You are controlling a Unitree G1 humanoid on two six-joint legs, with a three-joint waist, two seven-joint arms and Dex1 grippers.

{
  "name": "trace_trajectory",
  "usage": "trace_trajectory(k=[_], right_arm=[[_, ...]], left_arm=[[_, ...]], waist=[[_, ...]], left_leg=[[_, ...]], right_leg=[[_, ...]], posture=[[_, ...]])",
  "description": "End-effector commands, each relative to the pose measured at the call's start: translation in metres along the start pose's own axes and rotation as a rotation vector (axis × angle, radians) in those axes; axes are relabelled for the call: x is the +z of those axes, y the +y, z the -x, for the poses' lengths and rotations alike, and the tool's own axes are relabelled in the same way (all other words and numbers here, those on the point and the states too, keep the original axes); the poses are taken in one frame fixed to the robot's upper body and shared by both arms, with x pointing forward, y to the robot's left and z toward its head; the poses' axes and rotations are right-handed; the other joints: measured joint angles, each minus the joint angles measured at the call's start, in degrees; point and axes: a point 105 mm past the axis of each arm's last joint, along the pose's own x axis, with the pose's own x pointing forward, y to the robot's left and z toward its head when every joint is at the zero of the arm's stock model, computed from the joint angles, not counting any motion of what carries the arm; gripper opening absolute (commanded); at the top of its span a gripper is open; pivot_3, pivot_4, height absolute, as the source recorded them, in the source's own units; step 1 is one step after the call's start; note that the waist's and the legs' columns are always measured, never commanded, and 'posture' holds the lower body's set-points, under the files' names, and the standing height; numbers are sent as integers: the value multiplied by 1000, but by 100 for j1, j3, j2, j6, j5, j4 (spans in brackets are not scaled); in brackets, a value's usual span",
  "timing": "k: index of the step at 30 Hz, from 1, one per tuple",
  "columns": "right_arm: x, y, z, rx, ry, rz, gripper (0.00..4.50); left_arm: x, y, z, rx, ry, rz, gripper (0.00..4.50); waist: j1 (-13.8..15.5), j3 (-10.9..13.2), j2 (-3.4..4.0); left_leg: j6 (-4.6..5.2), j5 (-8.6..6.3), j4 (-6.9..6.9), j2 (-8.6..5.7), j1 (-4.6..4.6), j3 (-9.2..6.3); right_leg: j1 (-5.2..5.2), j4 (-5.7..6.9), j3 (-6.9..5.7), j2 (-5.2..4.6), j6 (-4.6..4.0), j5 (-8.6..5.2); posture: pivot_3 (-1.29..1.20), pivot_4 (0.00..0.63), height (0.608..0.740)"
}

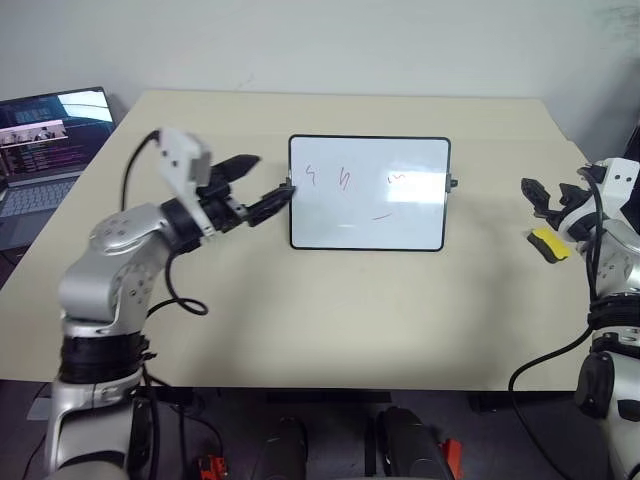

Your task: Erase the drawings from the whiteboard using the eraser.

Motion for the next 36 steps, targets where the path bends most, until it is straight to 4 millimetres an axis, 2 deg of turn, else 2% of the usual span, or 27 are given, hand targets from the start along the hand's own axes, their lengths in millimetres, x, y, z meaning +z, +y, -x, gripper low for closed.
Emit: trace_trajectory(k=[1, 7, 12, 16, 18, 21, 25, 28, 30, 32, 34, 36], right_arm=[[32, -11, 7, -26, -65, 14, 4500], [48, -11, 17, 8, -84, 39, 4500], [42, -17, 14, -39, -14, 127, 4500], [42, -16, 14, -6, -5, 116, 4500], [36, -16, 14, 27, 40, 111, 4500], [38, -14, 13, 50, 9, 131, 4500], [30, -16, 13, 70, 50, 144, 4500], [34, -10, 15, 144, 17, 99, 4500], [17, -19, 14, 95, 120, 141, 4500], [1, -25, 14, 73, 211, 176, 4500], [-2, -26, 13, 75, 222, 184, 4500], [-4, -26, 12, 84, 230, 161, 4500]], left_arm=[[-2, -16, -18, -115, 18, 21, 4461], [-13, -33, -45, -223, 41, 44, 4461], [-37, -34, -71, -188, 99, -5, 4461], [-41, -48, -85, -241, 81, -6, 4461], [-38, -56, -99, -255, 65, -35, 4461], [-41, -59, -113, -235, 74, -94, 4461], [-42, -64, -120, -241, 65, -97, 4461], [-42, -66, -120, -252, 60, -88, 4461], [-46, -68, -121, -258, 73, -81, 4461], [-59, -72, -122, -266, 143, -96, 4461], [-66, -73, -122, -262, 174, -122, 4461], [-65, -73, -123, -250, 163, -103, 4461]], waist=[[5, 0, 1], [-63, 10, 17], [-52, 9, 19], [-52, 8, 22], [-37, 8, 22], [-14, 8, 23], [-33, 8, 23], [-37, 9, 23], [-35, 8, 23], [-24, 8, 24], [-22, 8, 24], [-31, 9, 27]], left_leg=[[0, 0, -1, 1, 0, 0], [1, -1, -4, 4, 3, 20], [1, 0, -2, 3, 4, 27], [2, -1, -4, 3, 3, 51], [4, -3, -4, 2, 3, 63], [6, -4, -3, -2, 3, 73], [9, -5, -4, -1, 8, 82], [9, -6, -3, -2, 8, 85], [9, -6, -2, -2, 8, 87], [9, -6, -1, -4, 8, 87], [9, -6, 0, -4, 8, 87], [9, -6, -1, -4, 9, 90]], right_leg=[[0, -2, 0, 0, -8, 5], [-3, -7, 15, 1, -9, 4], [-2, -18, 22, 1, -6, 5], [-2, -35, 45, 1, 2, 10], [-2, -45, 56, 1, 8, 13], [-2, -54, 67, 0, 15, 15], [-3, -53, 77, 0, 18, 14], [-3, -52, 80, 0, 20, 15], [-3, -52, 82, 0, 22, 16], [-3, -52, 82, -1, 23, 17], [-3, -52, 82, -1, 23, 17], [-3, -52, 86, -1, 24, 17]], posture=[[0, 150, 740], [0, 150, 740], [0, 150, 740], [0, 150, 740], [0, 150, 740], [0, 150, 740], [0, 150, 740], [0, 150, 740], [0, 150, 740], [0, 150, 740], [0, 150, 740], [0, 150, 740]])
